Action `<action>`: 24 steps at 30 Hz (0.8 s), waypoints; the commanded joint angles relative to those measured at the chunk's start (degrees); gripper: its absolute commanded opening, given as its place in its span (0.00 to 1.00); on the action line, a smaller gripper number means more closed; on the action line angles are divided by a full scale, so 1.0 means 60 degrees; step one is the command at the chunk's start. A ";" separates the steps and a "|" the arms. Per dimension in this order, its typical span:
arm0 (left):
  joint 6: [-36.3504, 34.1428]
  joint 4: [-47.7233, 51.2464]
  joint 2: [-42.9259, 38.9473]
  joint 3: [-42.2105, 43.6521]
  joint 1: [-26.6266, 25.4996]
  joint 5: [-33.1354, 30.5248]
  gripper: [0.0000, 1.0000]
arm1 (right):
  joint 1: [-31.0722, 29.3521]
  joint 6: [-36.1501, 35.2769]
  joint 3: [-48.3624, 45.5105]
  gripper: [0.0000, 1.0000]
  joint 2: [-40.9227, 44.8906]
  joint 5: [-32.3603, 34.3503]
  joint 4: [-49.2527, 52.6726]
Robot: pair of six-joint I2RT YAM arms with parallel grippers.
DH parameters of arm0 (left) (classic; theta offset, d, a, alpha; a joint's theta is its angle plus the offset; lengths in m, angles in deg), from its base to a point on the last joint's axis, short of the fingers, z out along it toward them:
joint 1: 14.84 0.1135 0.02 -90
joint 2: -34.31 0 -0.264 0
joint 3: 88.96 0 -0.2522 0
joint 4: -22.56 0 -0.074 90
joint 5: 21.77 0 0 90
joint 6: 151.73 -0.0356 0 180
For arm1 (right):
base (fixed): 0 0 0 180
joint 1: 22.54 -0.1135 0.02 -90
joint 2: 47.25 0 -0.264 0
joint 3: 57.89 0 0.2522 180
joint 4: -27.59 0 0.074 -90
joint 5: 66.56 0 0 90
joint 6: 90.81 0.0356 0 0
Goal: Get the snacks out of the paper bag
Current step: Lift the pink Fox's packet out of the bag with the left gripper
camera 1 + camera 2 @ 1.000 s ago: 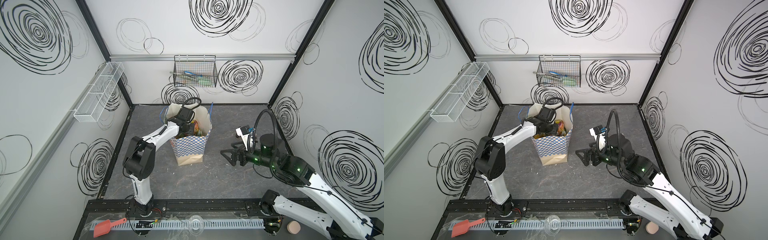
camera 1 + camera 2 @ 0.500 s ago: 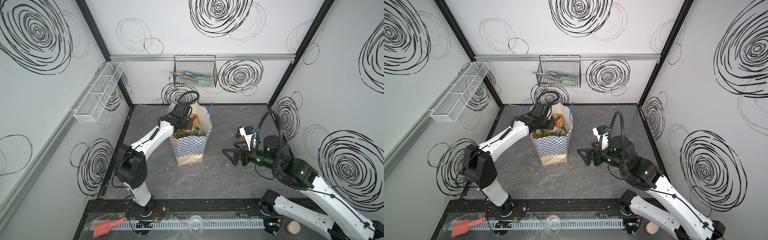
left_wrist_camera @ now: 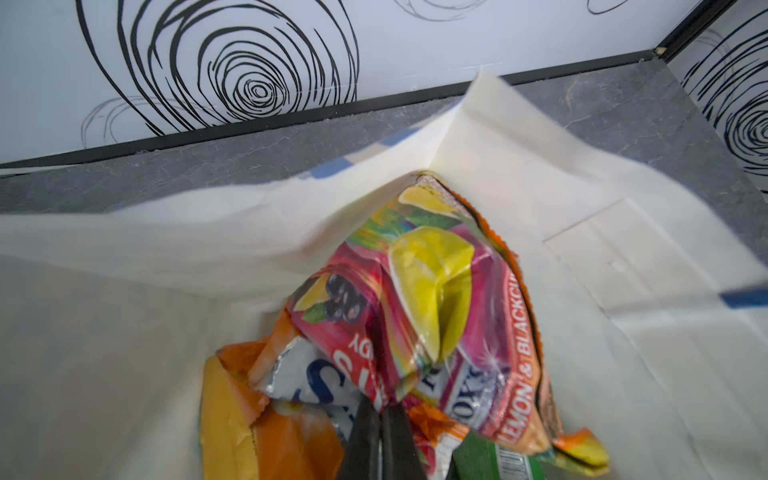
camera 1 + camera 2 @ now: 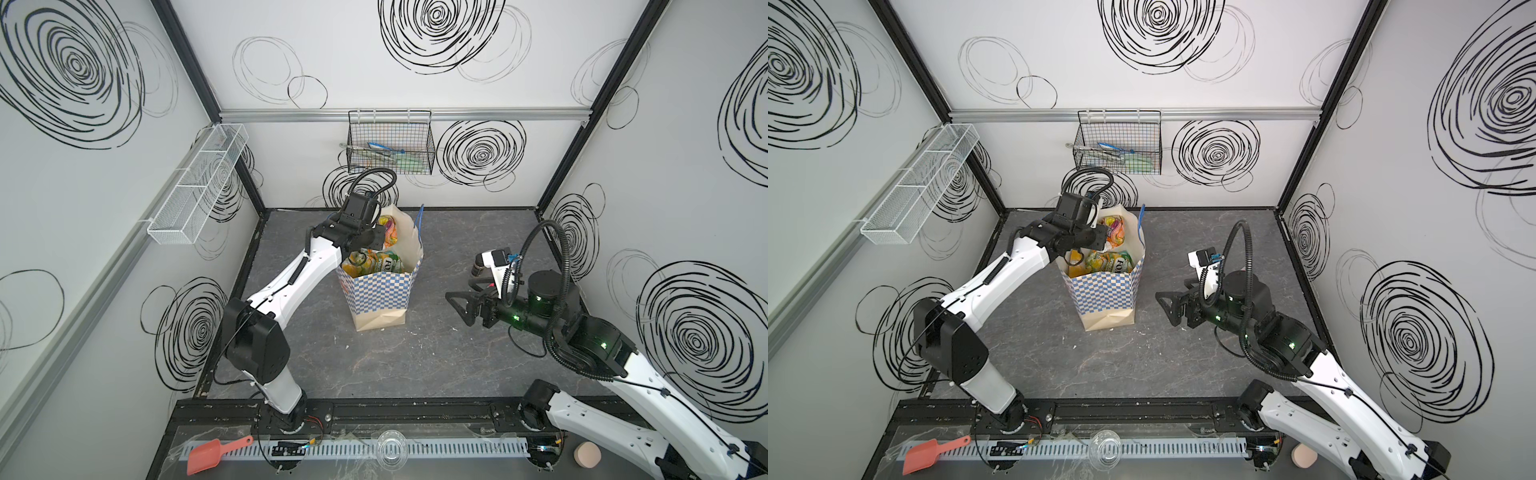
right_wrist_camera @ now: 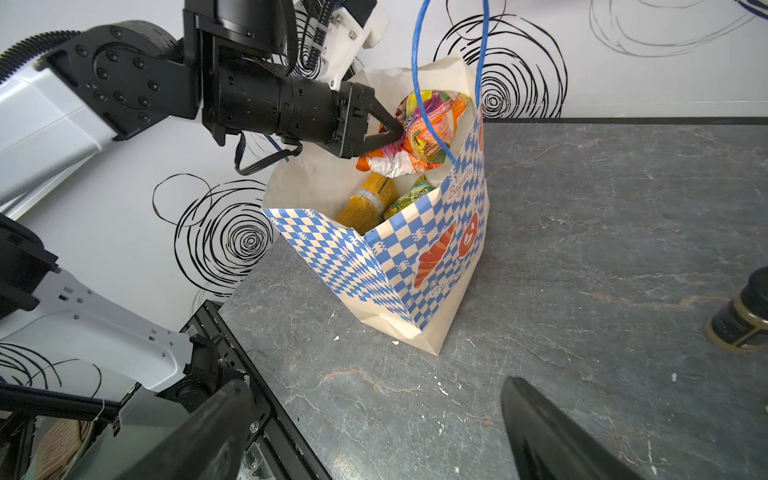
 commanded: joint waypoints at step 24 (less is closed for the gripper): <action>-0.0450 -0.0737 -0.2539 -0.1509 -0.1721 -0.0745 0.00 | -0.0039 0.0440 -0.0825 0.97 0.1665 0.2343 -0.1608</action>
